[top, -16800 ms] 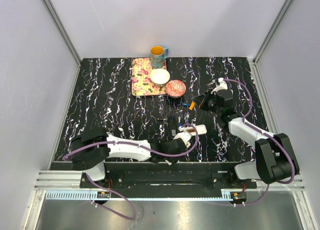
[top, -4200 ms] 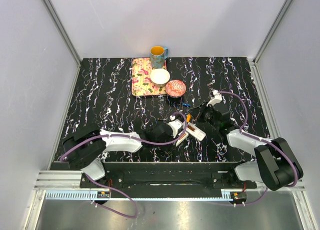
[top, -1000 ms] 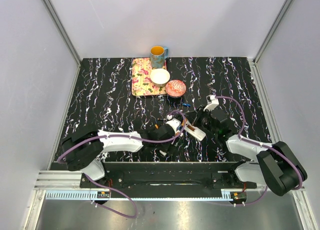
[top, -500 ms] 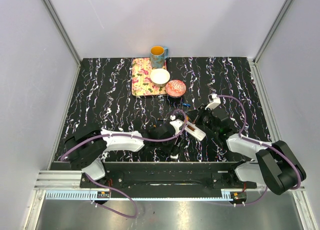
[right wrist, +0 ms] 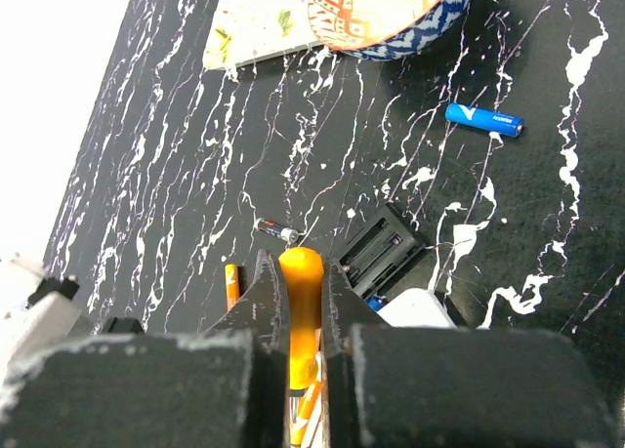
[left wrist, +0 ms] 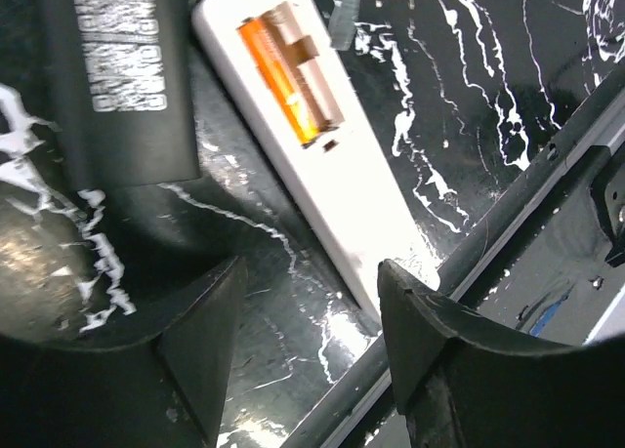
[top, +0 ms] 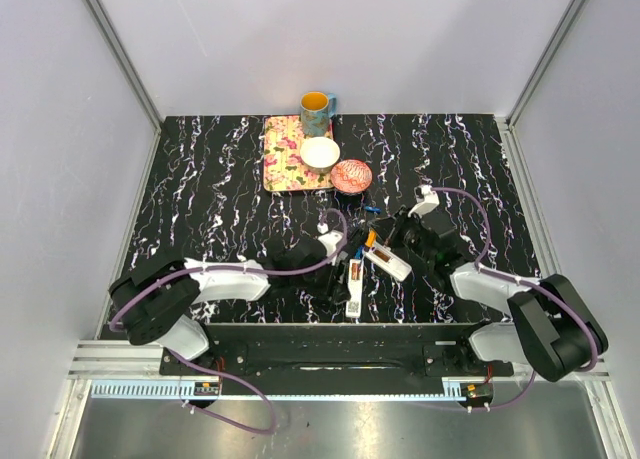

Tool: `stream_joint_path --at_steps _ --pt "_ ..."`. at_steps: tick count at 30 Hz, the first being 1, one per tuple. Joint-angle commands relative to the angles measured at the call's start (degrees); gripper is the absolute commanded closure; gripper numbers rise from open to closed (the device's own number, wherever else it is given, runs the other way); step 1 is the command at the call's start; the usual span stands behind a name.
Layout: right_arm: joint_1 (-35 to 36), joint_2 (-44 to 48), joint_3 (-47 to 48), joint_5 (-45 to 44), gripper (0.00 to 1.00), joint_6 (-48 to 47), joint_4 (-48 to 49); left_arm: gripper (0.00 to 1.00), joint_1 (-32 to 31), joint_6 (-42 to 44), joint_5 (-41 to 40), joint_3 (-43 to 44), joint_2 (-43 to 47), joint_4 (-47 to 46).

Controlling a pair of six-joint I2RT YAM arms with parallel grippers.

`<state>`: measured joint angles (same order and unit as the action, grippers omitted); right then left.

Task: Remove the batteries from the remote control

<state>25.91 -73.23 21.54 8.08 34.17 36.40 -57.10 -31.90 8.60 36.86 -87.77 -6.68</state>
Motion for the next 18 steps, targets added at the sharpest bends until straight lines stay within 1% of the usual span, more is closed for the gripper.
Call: stream_joint_path --at_steps 1,3,4,7,8,11,15,17,18 --pt "-0.3 -2.0 2.9 -1.1 1.0 1.5 -0.5 0.41 4.5 -3.1 8.8 -3.5 2.2 -7.5" --pt "-0.3 -2.6 2.9 -1.4 1.0 3.0 -0.8 0.45 6.5 -3.8 12.2 -4.3 1.5 -10.9" --pt "-0.2 -3.1 2.9 -2.0 1.0 3.4 -1.2 0.5 7.1 -4.4 13.3 -4.3 0.9 -11.7" --pt "-0.2 -4.2 2.9 -2.7 1.0 5.1 -2.0 0.58 8.8 -5.5 15.6 -4.3 -1.3 -14.9" --pt "-0.1 -4.4 2.8 -2.9 1.0 5.6 -2.1 0.63 9.5 -5.7 15.7 -4.2 -1.8 -15.6" --pt "0.4 -5.1 2.9 -3.9 1.0 7.1 -2.5 0.68 10.7 -6.9 17.6 -3.8 -3.9 -17.8" --pt "1.4 -5.9 2.9 -5.0 1.0 7.3 -2.0 0.69 10.8 -6.8 18.6 -2.2 -6.3 -17.6" --pt "1.4 -5.4 3.1 -5.8 1.0 6.8 -1.7 0.69 10.9 -6.2 18.2 -1.4 -6.5 -15.7" --pt "1.4 -5.2 3.2 -6.1 1.0 6.5 -1.7 0.64 10.7 -5.6 16.5 -0.9 -6.4 -14.3"
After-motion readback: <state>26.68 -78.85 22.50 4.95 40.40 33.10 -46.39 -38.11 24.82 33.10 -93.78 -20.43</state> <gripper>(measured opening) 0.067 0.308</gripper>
